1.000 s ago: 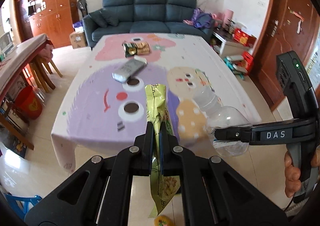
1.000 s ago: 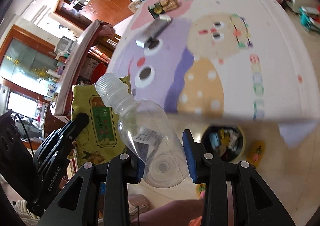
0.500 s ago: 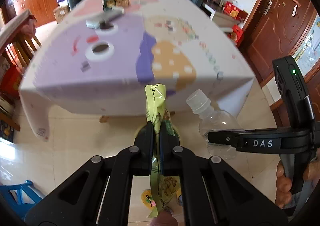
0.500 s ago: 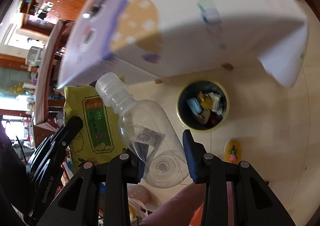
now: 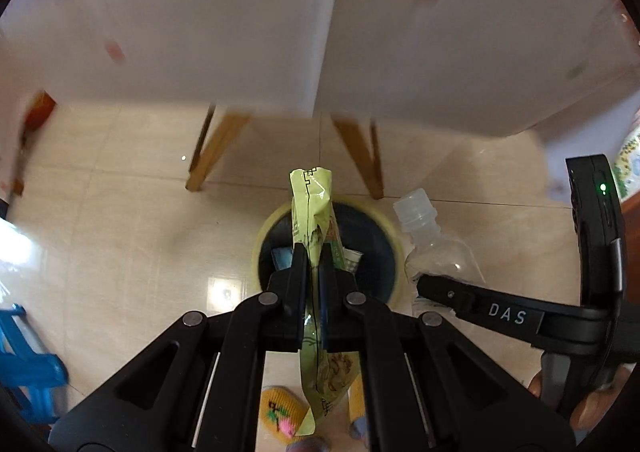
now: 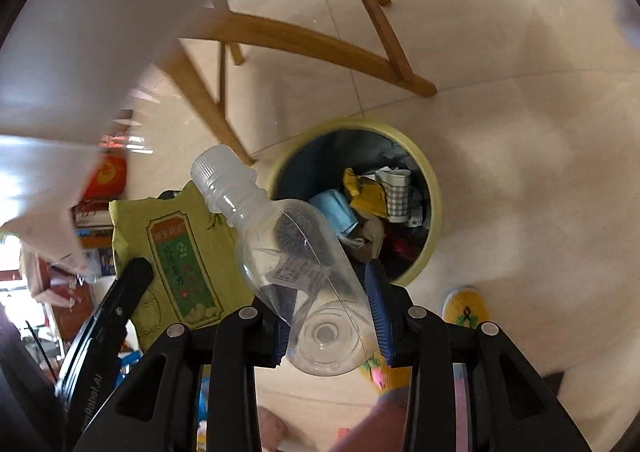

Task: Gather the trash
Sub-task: 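Open both tools over the black bin to drop bag and bottle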

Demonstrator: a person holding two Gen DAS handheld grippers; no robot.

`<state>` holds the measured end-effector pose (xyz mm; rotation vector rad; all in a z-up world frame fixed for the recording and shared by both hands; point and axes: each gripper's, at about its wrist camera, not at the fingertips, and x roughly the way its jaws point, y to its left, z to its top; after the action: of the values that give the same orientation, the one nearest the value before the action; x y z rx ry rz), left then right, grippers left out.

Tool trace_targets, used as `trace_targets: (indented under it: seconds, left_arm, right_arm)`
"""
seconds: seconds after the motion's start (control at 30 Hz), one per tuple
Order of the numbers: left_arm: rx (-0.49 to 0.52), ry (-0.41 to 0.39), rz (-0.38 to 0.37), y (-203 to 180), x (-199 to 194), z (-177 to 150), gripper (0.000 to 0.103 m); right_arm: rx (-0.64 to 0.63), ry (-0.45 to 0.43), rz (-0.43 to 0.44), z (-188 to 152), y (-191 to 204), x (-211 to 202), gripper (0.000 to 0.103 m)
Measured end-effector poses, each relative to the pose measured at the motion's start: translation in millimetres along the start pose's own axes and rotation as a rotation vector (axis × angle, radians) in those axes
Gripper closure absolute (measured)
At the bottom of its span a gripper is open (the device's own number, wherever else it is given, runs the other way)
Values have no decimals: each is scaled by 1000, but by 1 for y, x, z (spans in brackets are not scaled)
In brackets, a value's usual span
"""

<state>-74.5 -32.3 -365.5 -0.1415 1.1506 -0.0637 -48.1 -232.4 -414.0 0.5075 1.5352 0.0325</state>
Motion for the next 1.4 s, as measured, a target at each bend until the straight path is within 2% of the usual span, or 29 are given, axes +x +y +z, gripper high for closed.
trace_targets:
  seconds: [0.23, 0.43, 0.5, 0.53, 0.57, 0.6, 0.63, 0.67, 0.73, 0.8, 1.0, 1.17, 1.4]
  left_arm:
    - [6, -62, 61, -2, 103, -18, 100]
    - [5, -153, 98, 5, 161, -24, 100]
    - [16, -166, 111, 6, 182, -28, 98]
    - [18, -156, 102, 8, 194, -30, 97]
    - [18, -142, 97, 11, 204, -32, 93]
    - [16, -117, 92, 14, 216, -32, 87]
    - [13, -89, 86, 19, 231, -32, 84]
    - [12, -70, 85, 22, 242, -33, 81]
    - [16, -27, 91, 29, 255, -35, 80]
    - [16, -19, 95, 33, 262, -37, 80]
    - [14, -32, 102, 40, 258, -36, 80]
    - [-1, -20, 110, 31, 223, -39, 80]
    - [-27, 1, 121, 31, 171, -32, 80]
  right_arm:
    - [14, 3, 6, 22, -26, 76, 69]
    - [-12, -36, 31, 38, -36, 123, 67]
    - [-28, -34, 25, 42, -34, 136, 60]
    - [-46, -37, 3, 42, -33, 143, 57]
    - [-61, -41, -19, 42, -31, 148, 51]
    - [-68, -45, -25, 42, -30, 151, 47]
    - [-74, -51, -30, 40, -29, 153, 46]
    - [-77, -56, -34, 39, -28, 153, 40]
    - [-83, -80, -53, 38, -29, 151, 34]
    - [-90, -100, -75, 41, -33, 162, 31]
    - [-152, -120, -85, 39, -24, 166, 31]
    - [-196, -126, -95, 30, -14, 158, 31]
    - [-240, -135, -129, 9, -3, 111, 31]
